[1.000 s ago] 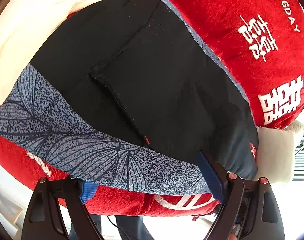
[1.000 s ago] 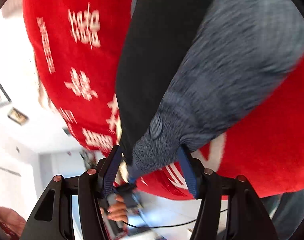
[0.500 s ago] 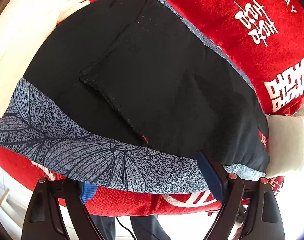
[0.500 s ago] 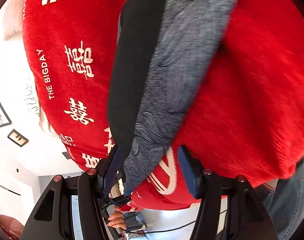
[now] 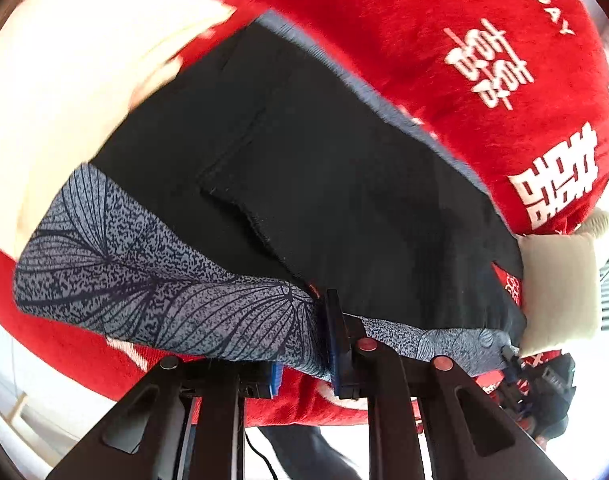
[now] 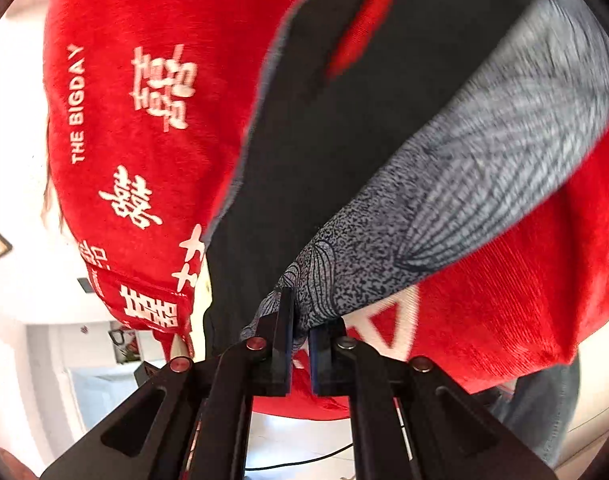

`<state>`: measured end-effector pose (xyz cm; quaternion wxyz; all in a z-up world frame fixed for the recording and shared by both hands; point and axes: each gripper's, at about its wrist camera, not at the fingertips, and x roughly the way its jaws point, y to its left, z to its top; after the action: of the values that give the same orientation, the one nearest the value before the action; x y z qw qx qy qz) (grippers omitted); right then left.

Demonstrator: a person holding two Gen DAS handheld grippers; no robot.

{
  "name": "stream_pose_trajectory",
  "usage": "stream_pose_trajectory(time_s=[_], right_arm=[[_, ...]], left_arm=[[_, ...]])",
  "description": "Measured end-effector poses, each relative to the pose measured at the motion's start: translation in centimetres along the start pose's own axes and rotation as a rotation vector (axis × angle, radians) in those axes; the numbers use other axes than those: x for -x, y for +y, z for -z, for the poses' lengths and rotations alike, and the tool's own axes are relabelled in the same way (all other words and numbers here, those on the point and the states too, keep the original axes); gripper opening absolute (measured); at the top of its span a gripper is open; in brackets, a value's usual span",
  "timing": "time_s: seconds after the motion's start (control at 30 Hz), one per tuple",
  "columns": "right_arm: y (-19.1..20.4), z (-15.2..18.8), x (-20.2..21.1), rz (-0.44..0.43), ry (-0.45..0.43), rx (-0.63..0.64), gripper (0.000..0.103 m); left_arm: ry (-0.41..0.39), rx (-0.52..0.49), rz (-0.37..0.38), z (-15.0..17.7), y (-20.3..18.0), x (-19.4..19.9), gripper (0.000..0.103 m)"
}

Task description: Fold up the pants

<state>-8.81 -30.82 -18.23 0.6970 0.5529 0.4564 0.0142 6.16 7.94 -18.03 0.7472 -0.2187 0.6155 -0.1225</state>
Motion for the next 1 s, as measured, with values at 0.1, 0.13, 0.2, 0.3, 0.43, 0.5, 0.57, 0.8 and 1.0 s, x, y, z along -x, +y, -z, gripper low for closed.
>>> stream_pose_trajectory(time_s=[0.1, 0.13, 0.2, 0.3, 0.43, 0.5, 0.57, 0.8, 1.0], right_arm=[[3.2, -1.9, 0.5, 0.008, 0.002, 0.060, 0.006], [4.0, -2.6, 0.6, 0.007, 0.005, 0.075, 0.006], [5.6, -4.5, 0.4, 0.011, 0.017, 0.104, 0.006], [8.4, -8.3, -1.0, 0.024, 0.050, 0.164, 0.006], [10.9, -14.7, -4.8, 0.064, 0.111, 0.216, 0.007], [11.4, -17.9, -7.7, 0.092, 0.150, 0.231, 0.007], [11.6, -20.1, -10.2, 0.128, 0.178, 0.254, 0.007], [9.3, -25.8, -19.6, 0.254, 0.301, 0.305, 0.009], [10.5, -25.2, -19.2, 0.271, 0.324, 0.377, 0.046]], left_arm=[[-0.025, -0.009, 0.012, -1.8, -1.5, 1.4, 0.019], [-0.038, -0.015, 0.015, -2.7, -2.2, 1.9, 0.019], [-0.059, -0.027, 0.008, -4.4, -3.6, 2.4, 0.019], [-0.100, -0.057, -0.025, -8.3, -6.1, 2.5, 0.019], [-0.126, -0.072, -0.065, -14.0, -8.2, 0.5, 0.019], [-0.131, -0.073, -0.089, -16.3, -8.5, -1.1, 0.019], [-0.127, -0.067, -0.120, -18.8, -8.6, -3.5, 0.019], [-0.086, -0.034, -0.249, -23.0, -7.1, -11.5, 0.021], [-0.114, -0.053, -0.330, -22.5, -8.0, -9.9, 0.084]])
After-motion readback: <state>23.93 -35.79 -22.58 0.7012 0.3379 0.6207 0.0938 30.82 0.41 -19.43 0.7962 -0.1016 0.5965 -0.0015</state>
